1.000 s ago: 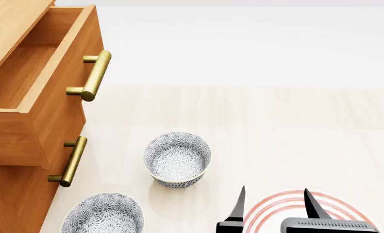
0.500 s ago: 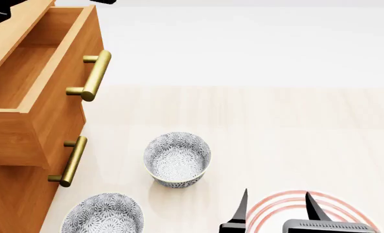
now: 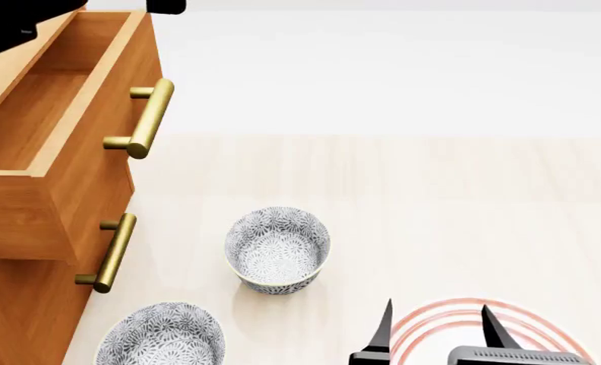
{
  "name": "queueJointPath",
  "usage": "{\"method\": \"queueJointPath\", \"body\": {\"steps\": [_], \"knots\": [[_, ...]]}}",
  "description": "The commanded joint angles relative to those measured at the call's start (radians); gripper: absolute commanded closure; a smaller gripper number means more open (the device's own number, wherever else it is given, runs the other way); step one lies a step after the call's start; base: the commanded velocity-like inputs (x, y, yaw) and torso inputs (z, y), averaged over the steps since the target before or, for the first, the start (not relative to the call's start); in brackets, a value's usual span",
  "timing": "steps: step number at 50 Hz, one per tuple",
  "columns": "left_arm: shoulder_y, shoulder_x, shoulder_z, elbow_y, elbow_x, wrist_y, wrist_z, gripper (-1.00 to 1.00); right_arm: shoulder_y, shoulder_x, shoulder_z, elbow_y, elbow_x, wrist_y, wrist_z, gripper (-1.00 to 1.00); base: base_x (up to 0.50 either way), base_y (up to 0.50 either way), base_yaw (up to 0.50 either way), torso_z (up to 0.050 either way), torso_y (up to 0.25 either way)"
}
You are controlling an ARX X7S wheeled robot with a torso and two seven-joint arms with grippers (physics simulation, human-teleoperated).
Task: Open the top drawer of the cabinet.
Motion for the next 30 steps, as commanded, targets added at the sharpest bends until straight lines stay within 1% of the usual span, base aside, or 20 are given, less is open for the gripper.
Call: {"method": "queueJointPath", "body": {"steps": [1, 2, 3, 5, 12, 17, 30], "knots": [[-0.005, -0.018, 0.008, -0.095, -0.019, 0.062, -0.016, -1.00, 0.001, -0.001, -0.009, 0.013, -0.004, -0.009, -0.001, -1.00, 0.00, 0.00, 0.00, 0.000, 0.000], [0.000, -0.019, 0.011, -0.098, -0.020, 0.065, -0.014, -1.00, 0.004, 0.000, -0.008, 0.007, -0.001, -0.001, 0.002, -1.00, 0.00, 0.00, 0.00, 0.000, 0.000], [-0.004, -0.019, -0.023, -0.128, -0.046, 0.052, -0.005, -1.00, 0.003, 0.000, -0.008, 0.006, -0.001, -0.002, 0.004, -1.00, 0.00, 0.00, 0.00, 0.000, 0.000], [-0.005, -0.022, 0.001, -0.173, -0.025, 0.097, -0.001, -1.00, 0.000, 0.003, -0.008, -0.002, -0.001, 0.003, 0.008, -1.00, 0.00, 0.00, 0.00, 0.000, 0.000], [0.006, -0.028, 0.003, -0.212, -0.032, 0.124, 0.007, -1.00, -0.001, 0.006, -0.010, -0.008, -0.001, 0.009, 0.015, -1.00, 0.00, 0.00, 0.00, 0.000, 0.000], [-0.010, -0.032, 0.002, -0.321, -0.028, 0.182, 0.023, -1.00, -0.002, 0.008, -0.012, -0.009, -0.001, 0.010, 0.016, -1.00, 0.00, 0.00, 0.00, 0.000, 0.000], [0.024, -0.048, 0.053, -0.383, -0.004, 0.246, 0.062, -1.00, 0.008, 0.005, -0.024, 0.000, -0.003, 0.011, 0.020, -1.00, 0.00, 0.00, 0.00, 0.000, 0.000]]}}
